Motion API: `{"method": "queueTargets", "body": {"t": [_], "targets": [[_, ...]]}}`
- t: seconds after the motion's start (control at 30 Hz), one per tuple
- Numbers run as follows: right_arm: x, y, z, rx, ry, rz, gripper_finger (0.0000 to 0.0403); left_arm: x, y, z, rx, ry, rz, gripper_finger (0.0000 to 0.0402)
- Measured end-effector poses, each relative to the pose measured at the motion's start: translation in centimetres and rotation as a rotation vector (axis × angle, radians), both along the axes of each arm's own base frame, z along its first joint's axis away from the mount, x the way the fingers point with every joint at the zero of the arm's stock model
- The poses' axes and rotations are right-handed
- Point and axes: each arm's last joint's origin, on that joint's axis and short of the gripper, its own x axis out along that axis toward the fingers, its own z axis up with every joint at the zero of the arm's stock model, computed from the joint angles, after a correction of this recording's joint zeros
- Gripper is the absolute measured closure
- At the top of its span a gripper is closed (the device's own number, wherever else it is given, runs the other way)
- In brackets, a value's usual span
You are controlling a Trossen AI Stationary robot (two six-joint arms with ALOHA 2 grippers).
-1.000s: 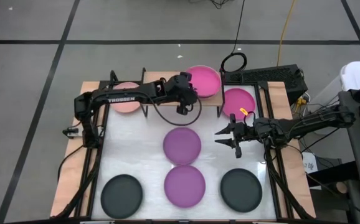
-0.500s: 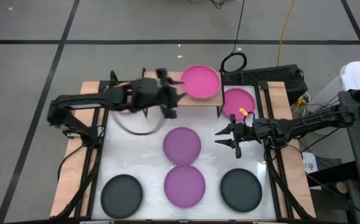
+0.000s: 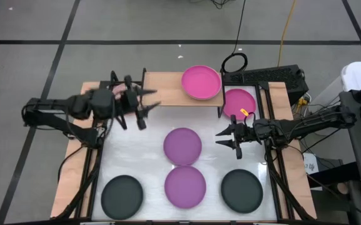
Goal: Place and stack plates onto a shelf
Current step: Stack the pink plate on top of the pink plate on the shelf
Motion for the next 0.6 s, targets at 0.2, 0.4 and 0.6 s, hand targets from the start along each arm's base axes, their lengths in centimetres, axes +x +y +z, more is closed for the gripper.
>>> {"method": "queueTargets", "body": {"t": [0.2,0.4,0.6], "targets": [[0.0,0.0,0.0,-0.003,0.001,0.001,0.0271,-1.3,-0.9,-6.1,-0.096,-0.088,-0.036,0.0202],[0.0,0.0,0.0,-0.003,0.001,0.0,0.0271,-1.6,-2.1,-12.9,-0.209,-0.236,-0.089,0.0202],[-0.1,0.0,-0.3,-0.006,0.036,0.0,0.0271,-2.1,-2.0,-17.8,-0.22,-0.384,-0.103,0.0202]]}}
